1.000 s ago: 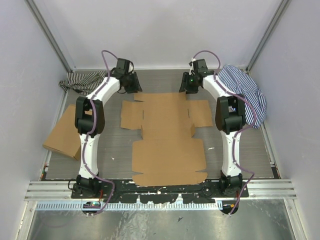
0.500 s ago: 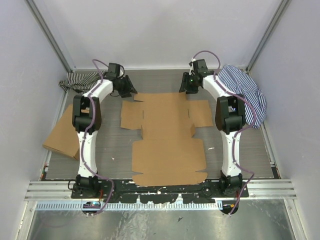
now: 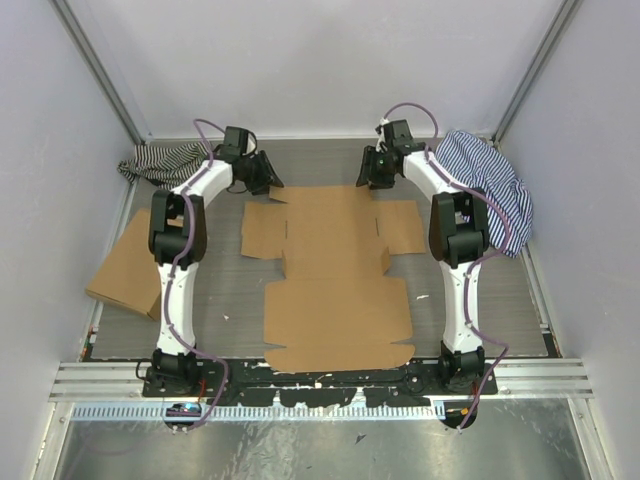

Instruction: Fold the paper box

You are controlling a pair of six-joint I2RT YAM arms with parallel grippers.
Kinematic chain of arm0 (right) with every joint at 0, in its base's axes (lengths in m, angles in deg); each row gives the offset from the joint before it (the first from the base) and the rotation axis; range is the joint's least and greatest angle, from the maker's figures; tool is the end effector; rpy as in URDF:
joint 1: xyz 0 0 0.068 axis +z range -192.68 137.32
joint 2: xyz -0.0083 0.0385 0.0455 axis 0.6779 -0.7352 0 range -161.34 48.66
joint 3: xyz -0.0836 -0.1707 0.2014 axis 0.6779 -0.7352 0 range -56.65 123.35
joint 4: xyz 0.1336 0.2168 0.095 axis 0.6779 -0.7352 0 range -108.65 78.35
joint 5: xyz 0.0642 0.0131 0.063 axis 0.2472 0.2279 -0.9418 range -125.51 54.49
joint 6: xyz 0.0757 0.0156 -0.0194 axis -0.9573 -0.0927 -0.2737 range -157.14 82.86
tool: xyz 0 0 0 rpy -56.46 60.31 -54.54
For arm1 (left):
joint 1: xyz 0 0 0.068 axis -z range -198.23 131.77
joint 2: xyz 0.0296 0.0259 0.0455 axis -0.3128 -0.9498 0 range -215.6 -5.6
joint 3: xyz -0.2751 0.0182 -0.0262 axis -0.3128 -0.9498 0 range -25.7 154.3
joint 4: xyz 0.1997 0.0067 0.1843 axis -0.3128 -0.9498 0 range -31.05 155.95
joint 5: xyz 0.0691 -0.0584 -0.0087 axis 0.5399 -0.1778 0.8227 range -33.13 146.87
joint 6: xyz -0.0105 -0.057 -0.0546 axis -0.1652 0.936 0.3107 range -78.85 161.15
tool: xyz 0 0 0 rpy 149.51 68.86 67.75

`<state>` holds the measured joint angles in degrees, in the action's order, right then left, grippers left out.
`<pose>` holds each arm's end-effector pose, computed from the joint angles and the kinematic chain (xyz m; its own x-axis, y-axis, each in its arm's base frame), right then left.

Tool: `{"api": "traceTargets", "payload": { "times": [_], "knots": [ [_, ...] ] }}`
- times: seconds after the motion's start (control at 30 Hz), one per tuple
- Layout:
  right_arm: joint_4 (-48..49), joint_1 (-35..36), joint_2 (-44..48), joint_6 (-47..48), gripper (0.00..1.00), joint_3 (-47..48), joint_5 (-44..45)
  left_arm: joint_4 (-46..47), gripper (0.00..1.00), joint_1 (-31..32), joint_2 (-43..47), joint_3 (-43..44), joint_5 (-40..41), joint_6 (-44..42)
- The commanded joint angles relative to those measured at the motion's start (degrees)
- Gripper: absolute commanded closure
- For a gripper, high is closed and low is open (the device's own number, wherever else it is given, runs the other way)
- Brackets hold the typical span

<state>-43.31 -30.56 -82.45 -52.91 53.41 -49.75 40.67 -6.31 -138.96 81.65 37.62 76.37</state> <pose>0.5263 0.1303 0.1678 -0.8435 0.0884 -0.5298 -0.1246 0.9273 0.3530 0.5310 -0.1351 0.1420 -0.8525 -0.3765 -0.3626 -0.1162 0.8128 -0.5708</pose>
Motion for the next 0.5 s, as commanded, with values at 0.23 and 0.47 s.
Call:
{"api": "traceTargets", "payload": {
  "times": [0.23,0.47],
  "knots": [
    [1.7,1.2,-0.7,-0.1,0.48,3.3,-0.8,0.1,0.54,3.5,1.2,4.4,-1.5,0.5],
    [1.2,1.4,-2.8,-0.2,0.48,4.1,-0.9,-0.5,0.55,5.1,0.9,6.3,-1.5,0.6]
  ]
}}
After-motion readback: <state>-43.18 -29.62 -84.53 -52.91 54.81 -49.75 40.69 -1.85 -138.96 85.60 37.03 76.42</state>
